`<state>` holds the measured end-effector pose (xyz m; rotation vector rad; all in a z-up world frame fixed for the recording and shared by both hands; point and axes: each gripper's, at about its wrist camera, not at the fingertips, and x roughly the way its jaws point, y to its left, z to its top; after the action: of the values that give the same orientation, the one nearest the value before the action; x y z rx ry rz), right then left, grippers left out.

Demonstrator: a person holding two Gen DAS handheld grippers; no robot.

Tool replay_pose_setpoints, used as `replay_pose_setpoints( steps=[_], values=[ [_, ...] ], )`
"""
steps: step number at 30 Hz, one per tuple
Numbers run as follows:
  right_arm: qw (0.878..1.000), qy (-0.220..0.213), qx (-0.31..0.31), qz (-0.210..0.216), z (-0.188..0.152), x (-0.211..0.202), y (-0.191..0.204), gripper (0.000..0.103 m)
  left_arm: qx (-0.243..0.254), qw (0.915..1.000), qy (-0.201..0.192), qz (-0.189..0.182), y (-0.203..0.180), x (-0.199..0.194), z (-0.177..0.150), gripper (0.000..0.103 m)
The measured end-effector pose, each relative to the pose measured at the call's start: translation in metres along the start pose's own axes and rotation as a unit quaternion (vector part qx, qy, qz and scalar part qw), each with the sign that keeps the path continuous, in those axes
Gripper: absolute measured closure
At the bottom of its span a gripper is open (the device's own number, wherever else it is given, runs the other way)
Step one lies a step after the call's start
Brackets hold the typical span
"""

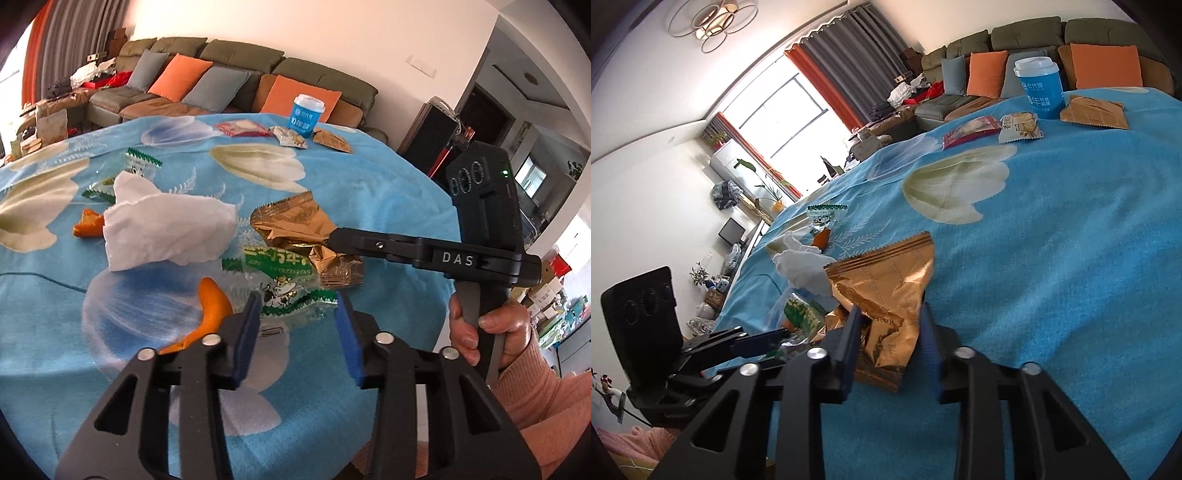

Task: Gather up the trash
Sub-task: 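Grasp the clear green-print wrapper with the left gripper while the right grasps the brown foil bag, then carry the wrapper in the left gripper while the right carries the foil bag to the bin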

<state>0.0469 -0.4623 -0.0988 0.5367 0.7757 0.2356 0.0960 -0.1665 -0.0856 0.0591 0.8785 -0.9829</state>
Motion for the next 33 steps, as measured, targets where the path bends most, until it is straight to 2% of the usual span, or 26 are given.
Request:
replay_pose_setpoints(
  steps=[5, 9, 19, 21, 27, 31, 32, 33],
  values=[
    [1.0, -0.006, 0.001, 0.008, -0.001, -0.005, -0.002, 0.088, 0.005, 0.9999, -0.008, 0.003, 0.0, -0.001, 0.001, 0.068],
    [1.0, -0.015, -0.001, 0.013, 0.0, -0.009, 0.0, 0.089, 0.013, 0.9998, -0.015, 0.007, -0.004, -0.005, 0.0, 0.069],
    [0.999, -0.039, -0.01, 0.023, 0.004, -0.023, 0.009, 0.097, 0.033, 0.9981, -0.052, 0.01, -0.013, -0.032, 0.0, 0.07],
    [0.999, -0.04, -0.015, 0.029, 0.006, -0.024, 0.013, 0.102, 0.034, 0.9976, -0.058, 0.012, -0.015, -0.038, 0.0, 0.07],
    [0.998, -0.039, -0.026, 0.039, 0.01, -0.02, 0.027, 0.102, 0.032, 0.9962, -0.079, 0.019, -0.011, -0.063, -0.004, 0.07],
    [0.999, -0.03, -0.022, 0.027, 0.009, -0.01, 0.027, 0.096, 0.022, 0.9958, -0.086, 0.025, -0.003, -0.074, -0.006, 0.07],
    [0.999, -0.029, -0.02, 0.022, 0.008, -0.009, 0.026, 0.086, 0.019, 0.9957, -0.087, 0.027, -0.001, -0.076, -0.007, 0.07],
    [0.999, -0.029, -0.015, 0.019, 0.007, -0.008, 0.025, 0.072, 0.016, 0.9955, -0.088, 0.03, 0.0, -0.078, -0.008, 0.07]
  ],
)
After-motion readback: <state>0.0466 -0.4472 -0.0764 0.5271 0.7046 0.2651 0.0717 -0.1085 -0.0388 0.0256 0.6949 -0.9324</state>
